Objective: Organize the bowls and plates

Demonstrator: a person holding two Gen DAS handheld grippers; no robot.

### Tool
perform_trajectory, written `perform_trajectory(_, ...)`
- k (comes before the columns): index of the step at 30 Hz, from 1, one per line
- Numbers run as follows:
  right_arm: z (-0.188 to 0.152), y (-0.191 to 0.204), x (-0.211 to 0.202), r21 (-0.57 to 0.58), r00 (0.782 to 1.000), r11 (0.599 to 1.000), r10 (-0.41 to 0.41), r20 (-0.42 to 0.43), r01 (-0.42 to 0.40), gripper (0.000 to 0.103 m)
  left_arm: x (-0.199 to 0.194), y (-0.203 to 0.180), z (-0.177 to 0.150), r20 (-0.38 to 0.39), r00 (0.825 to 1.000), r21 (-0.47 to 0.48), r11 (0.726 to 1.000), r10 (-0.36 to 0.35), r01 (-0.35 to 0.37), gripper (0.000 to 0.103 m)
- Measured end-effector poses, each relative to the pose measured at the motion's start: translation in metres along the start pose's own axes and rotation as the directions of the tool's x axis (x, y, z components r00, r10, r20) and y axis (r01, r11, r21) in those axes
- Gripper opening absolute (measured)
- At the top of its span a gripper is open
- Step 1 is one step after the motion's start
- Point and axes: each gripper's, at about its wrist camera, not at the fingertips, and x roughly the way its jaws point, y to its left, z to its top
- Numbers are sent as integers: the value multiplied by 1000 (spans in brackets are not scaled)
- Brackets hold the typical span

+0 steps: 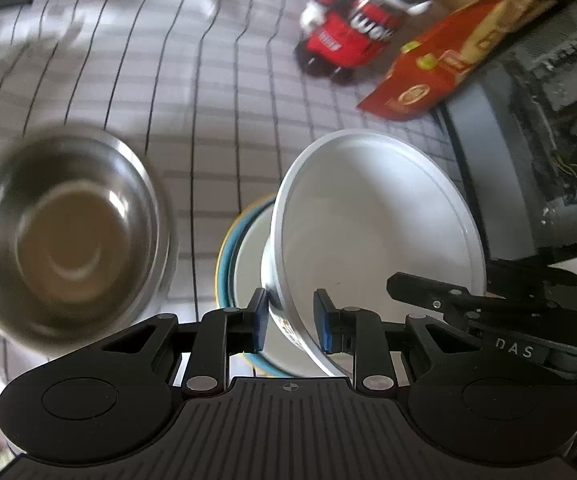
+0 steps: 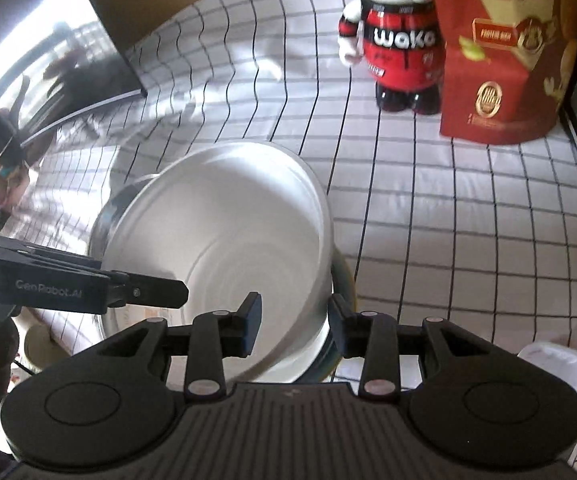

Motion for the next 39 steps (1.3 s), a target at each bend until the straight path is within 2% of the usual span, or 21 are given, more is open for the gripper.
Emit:
perform_trajectory(9,-4,1,10,-25,1000,1000,5,-15,-5,38,-4,6,-9,27,1000,-37,999,6,-5,28)
perform_trajectory(21,0,-4,-1,-18,1000,1000,-10,28,10,38,-23,13,0,80,997,-64,998,13,-8,28)
perform_trajectory(30,4,-3,-4,-22,998,1000,-2,59,3,38,-20,4,9,98,995,-59,997,-35,41,27)
perform_trajectory(35,13,-6,1,-7,997,1000,-27,73,28,38,-11,8,20,120,992,-74,997,28,-19,27)
perform_trajectory(39,13,-6,-1,-13,996,999,-28,82,29,38,-14,8,18,128,992,-60,998,17,-9,27)
